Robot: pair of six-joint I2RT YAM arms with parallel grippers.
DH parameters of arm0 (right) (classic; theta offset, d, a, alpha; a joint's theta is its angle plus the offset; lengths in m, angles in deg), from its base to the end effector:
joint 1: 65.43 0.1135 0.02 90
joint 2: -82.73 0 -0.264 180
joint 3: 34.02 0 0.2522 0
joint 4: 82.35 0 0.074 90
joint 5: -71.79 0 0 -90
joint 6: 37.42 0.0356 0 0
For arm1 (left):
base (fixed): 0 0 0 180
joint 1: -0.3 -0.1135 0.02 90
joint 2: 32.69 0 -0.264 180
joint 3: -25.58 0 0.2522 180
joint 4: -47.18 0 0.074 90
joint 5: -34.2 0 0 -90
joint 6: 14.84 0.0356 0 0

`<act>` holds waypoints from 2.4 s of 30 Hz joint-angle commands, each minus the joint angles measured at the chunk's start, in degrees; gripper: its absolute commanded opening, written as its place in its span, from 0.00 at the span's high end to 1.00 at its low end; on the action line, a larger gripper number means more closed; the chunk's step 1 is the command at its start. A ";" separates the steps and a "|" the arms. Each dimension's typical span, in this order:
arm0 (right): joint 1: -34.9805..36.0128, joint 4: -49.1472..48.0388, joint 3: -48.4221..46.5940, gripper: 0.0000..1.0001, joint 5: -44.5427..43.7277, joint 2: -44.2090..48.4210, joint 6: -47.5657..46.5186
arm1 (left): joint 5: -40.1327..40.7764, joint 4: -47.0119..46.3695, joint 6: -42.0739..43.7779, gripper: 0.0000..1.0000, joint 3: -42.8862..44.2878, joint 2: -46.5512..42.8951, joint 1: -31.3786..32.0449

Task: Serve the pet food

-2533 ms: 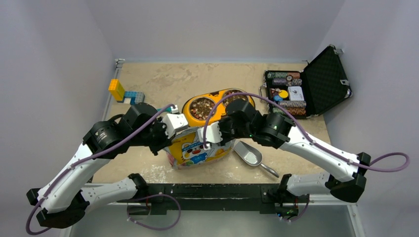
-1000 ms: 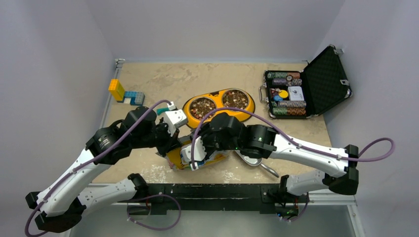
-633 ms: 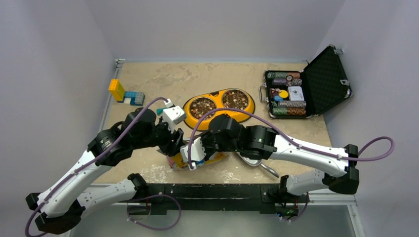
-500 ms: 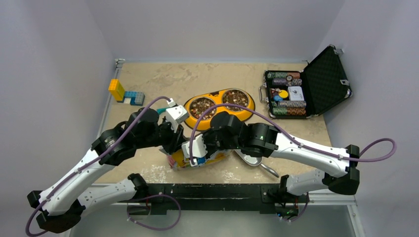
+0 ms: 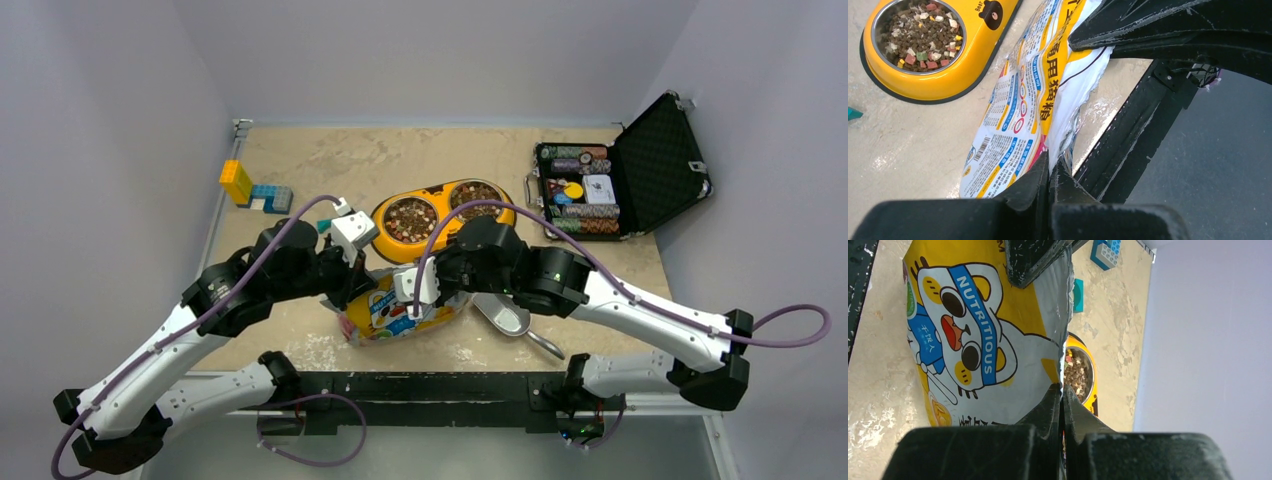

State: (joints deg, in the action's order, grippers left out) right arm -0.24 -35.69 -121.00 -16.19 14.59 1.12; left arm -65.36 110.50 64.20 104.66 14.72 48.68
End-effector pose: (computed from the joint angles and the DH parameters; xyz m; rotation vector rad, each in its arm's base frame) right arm 0.1068 0.2341 0.3888 -1.7655 1.0636 0.1846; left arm 0.0945 -0.1152 0.3830 0.8087 2.0652 -0.7733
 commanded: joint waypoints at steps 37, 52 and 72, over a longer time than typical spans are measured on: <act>-20.34 26.43 -18.17 1.00 29.22 -2.58 10.08 | 0.04 -8.17 3.36 0.57 7.86 10.91 8.00; -15.78 9.48 -2.68 0.65 19.98 7.82 8.32 | 0.27 -9.78 2.27 0.96 3.40 11.09 9.45; 8.28 -21.05 17.01 0.64 -24.50 7.66 -13.62 | -5.59 -6.29 -2.37 0.57 2.68 8.93 9.28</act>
State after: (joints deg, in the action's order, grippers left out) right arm 6.89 -48.67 -105.63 -30.73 21.45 -7.19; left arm -67.63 102.63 63.85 107.85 25.72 57.34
